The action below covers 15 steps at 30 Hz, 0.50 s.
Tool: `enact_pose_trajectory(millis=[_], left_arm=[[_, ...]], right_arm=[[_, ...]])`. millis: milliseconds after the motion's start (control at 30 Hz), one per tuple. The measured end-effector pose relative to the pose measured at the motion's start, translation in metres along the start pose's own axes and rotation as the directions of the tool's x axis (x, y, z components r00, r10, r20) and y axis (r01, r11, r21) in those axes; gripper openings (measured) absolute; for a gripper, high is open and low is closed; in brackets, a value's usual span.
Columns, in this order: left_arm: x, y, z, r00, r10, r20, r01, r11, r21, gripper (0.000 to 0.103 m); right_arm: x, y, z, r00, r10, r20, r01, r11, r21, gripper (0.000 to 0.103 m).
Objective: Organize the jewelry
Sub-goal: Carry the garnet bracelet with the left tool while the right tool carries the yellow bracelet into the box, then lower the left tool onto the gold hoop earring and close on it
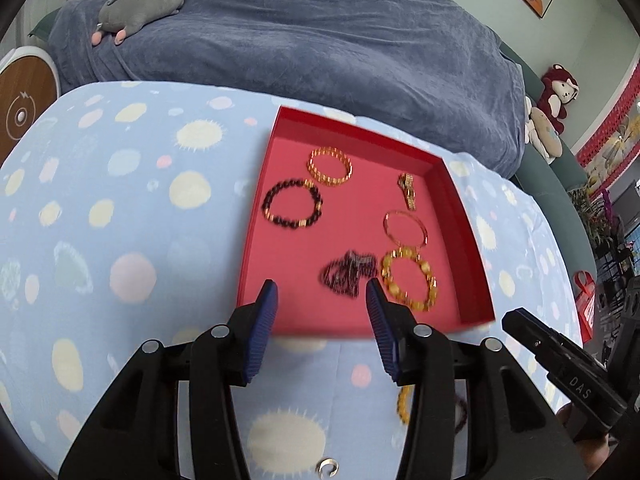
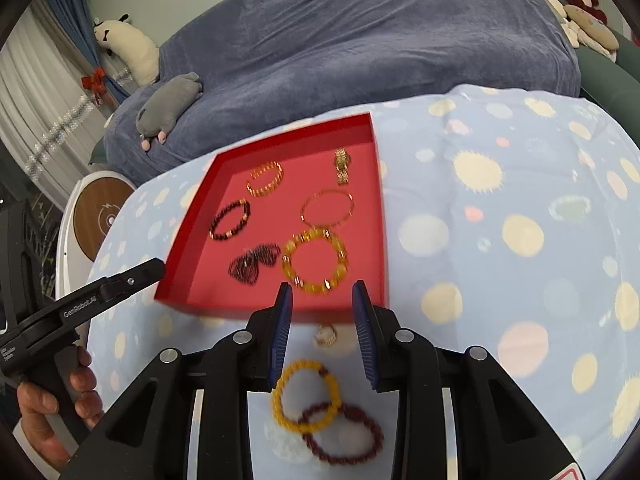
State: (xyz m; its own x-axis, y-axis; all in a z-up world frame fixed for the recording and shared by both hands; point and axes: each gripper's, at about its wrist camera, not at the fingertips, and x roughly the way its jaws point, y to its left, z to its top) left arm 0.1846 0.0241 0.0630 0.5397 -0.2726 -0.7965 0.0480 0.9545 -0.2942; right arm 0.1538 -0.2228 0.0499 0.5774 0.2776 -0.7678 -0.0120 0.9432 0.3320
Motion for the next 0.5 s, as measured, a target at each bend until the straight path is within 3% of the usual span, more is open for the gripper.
enact_pose_trajectory(millis=[500], left_arm=[[-0.006, -0.006, -0.106, 0.991, 0.005, -0.135, -0.001, 1.0, 0.031, 0.044]], right_arm=[[-0.015, -0.014, -0.078, 0.995, -0.049, -0.085, 0.052, 0.998, 0.037, 0.031]])
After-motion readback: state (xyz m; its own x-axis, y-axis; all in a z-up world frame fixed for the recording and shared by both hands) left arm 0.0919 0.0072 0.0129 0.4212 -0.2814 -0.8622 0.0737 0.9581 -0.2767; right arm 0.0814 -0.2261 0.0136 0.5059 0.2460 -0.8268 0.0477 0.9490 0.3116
